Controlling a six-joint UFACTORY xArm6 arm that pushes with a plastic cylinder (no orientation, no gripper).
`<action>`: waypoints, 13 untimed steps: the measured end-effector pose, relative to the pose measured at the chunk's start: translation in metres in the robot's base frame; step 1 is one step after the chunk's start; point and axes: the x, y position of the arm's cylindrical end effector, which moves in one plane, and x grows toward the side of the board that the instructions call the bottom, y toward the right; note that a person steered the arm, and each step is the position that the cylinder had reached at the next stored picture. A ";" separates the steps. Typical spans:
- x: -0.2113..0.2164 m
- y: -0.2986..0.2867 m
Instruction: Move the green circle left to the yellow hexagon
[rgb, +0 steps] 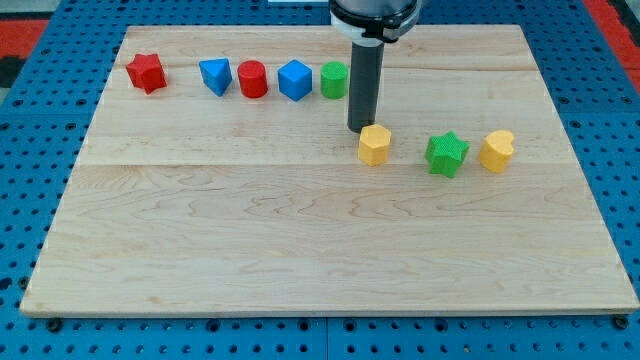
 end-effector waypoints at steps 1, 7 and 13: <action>-0.002 0.000; 0.023 0.001; 0.088 0.091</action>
